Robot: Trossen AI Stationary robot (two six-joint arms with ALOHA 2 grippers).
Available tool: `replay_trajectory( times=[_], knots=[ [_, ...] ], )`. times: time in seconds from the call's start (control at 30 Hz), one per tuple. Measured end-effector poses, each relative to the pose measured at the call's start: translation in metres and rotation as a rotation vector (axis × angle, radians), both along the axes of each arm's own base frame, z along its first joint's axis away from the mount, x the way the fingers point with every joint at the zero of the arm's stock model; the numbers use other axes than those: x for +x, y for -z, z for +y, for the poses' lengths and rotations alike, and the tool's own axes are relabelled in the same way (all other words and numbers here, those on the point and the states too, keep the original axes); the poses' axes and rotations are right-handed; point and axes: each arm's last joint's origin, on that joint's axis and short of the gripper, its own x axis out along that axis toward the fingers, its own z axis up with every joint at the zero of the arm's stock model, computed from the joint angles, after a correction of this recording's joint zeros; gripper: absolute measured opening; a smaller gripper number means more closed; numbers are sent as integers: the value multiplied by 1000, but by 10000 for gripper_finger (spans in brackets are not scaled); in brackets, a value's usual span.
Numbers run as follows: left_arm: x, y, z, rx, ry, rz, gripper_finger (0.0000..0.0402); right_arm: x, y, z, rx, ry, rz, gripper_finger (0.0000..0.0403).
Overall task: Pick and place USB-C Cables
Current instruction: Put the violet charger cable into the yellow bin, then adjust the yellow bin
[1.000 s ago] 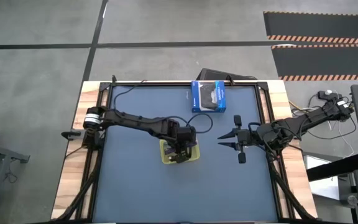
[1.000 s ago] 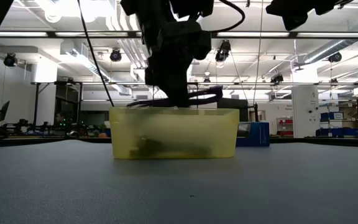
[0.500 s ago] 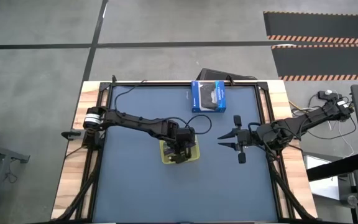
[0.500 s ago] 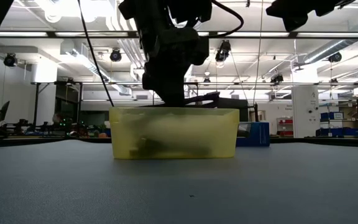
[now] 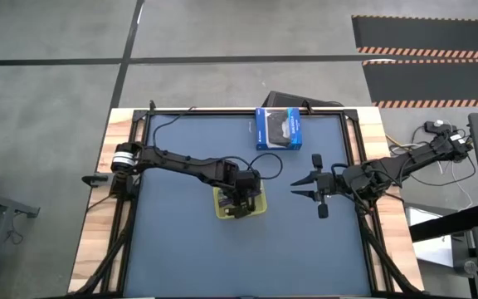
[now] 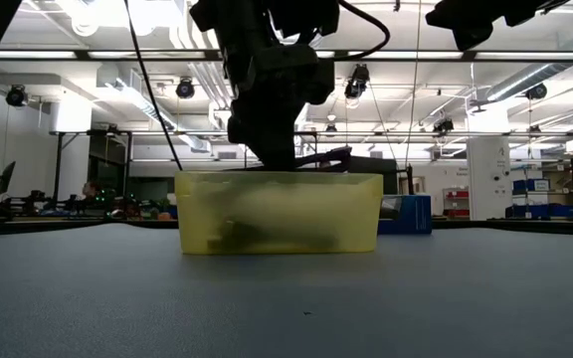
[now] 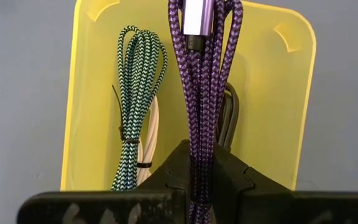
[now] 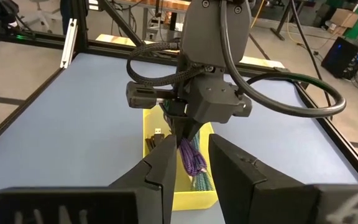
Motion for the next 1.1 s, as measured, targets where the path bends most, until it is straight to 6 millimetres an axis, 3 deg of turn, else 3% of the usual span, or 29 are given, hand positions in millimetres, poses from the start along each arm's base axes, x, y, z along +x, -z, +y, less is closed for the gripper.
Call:
replay_trajectory(
  times=[0.3,0.7,1.1],
  knots=[
    [0,0,0,0,0,0,21,0,0,0,3,1,0,91],
    [0,0,0,0,0,0,76,0,0,0,4,1,0,97],
    [1,-3,-2,-8,-14,-11,80,0,0,0,3,1,2,99]
  ],
)
